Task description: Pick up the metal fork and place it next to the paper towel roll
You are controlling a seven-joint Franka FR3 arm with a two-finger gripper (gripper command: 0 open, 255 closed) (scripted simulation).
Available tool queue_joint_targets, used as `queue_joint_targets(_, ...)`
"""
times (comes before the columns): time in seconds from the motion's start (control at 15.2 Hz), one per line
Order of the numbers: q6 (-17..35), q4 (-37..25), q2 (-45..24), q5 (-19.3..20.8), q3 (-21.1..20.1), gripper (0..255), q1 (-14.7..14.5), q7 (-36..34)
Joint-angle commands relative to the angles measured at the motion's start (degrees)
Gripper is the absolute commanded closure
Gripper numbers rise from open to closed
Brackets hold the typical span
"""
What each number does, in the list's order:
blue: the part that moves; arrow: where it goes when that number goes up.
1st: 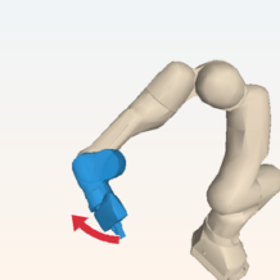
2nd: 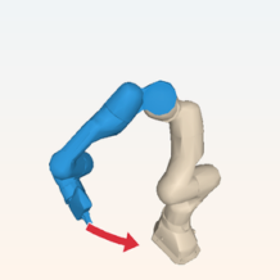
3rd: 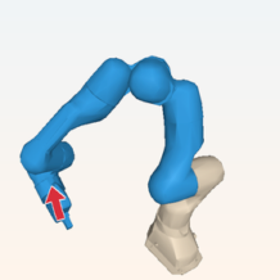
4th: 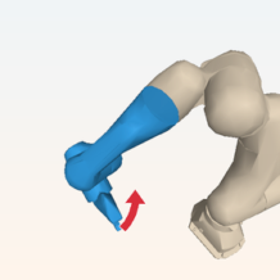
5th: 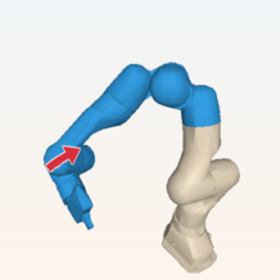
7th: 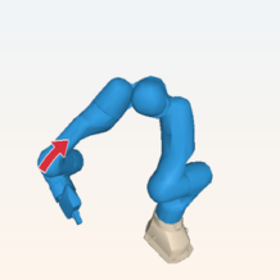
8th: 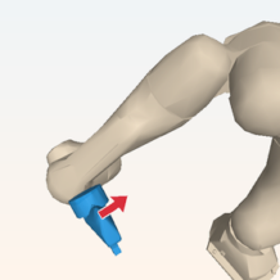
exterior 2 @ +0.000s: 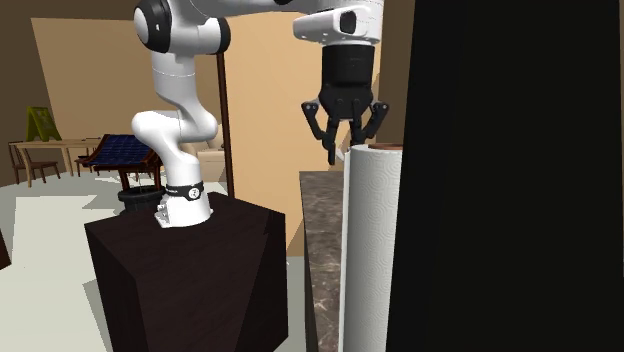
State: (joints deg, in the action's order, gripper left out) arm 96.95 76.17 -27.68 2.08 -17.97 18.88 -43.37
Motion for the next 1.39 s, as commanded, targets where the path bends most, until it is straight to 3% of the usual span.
queue_joint_targets(0.0,1.59,1.50,-0.07,0.02,0.05,255,0.12,0.12)
queue_joint_targets(1.32,15.10,11.53,-3.70,0.98,0.74,255,0.24,0.46)
